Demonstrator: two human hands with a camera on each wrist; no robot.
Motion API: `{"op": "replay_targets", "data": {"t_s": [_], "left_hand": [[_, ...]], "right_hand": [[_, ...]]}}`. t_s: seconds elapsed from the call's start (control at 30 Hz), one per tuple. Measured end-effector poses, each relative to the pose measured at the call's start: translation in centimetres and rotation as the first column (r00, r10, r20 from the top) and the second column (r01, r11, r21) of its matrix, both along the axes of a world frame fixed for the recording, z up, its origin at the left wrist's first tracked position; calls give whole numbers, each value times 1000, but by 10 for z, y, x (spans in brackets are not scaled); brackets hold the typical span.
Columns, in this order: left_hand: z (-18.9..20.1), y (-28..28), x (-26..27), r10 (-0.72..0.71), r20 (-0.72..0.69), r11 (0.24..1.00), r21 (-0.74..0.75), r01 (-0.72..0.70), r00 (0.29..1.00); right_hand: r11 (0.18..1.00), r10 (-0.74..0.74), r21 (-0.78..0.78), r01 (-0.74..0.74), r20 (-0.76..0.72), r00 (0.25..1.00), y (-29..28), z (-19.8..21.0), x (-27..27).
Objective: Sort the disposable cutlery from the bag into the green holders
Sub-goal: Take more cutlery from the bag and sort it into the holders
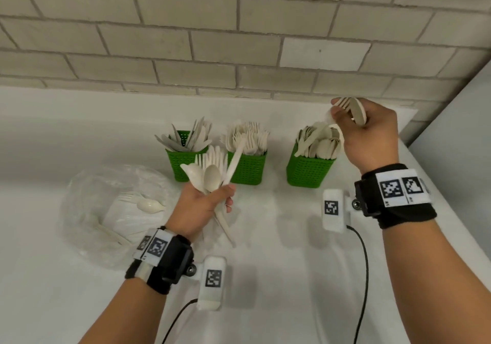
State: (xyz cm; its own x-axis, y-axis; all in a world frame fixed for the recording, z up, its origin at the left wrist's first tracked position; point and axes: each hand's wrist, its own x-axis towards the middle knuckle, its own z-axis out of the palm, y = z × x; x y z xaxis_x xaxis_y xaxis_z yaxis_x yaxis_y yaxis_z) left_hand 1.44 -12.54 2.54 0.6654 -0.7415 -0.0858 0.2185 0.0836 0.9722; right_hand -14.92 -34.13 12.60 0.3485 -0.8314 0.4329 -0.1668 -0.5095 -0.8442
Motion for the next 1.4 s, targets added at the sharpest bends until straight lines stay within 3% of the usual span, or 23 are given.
{"op": "replay_targets", "data": {"t_s": [0.23,0.37,0.47,0.53,0.63,0.7,0.8,0.9,1.1,1.27,1.33,1.4], "left_hand": [[2,-7,-2,64,-73,997,-36,-67,995],[4,-6,-1,66,-66,996,-52,-69,996],[7,-5,1,81,-46,994,-68,-84,996],[7,-6,2,81,-43,993,-80,-84,996],[5,-6,3,77,-54,993,-82,-82,996],[4,-7,2,74,-62,993,-84,-79,995],[5,-10,-1,64,-75,994,-89,-70,995],[8,-15,-5,44,-89,995,-84,-52,995],[15,-26,-7,-10,-113,994,-109,-2,993],[20,-31,-5,-11,-110,992,-123,-3,994],[21,-32,-4,-9,-110,993,-120,-4,994],[22,-34,-7,-13,-122,992,-125,-2,992]], "right_hand": [[984,114,121,-130,133,985,31,-9,48],[962,255,136,-236,-142,956,43,-46,77],[971,239,69,-230,-361,901,46,-69,84],[975,218,51,-216,-392,894,47,-64,81],[991,130,58,-120,-212,969,40,-41,64],[985,37,171,-32,-24,999,25,-21,47],[894,-102,447,-37,283,954,-5,-1,26],[845,-170,528,-80,408,897,-15,-1,23],[899,-150,431,-80,474,868,-14,-14,35],[968,-123,250,29,368,921,-18,-31,39],[997,-69,43,60,239,969,-21,-41,40],[970,-144,-206,131,-51,988,-27,-59,38]]}}
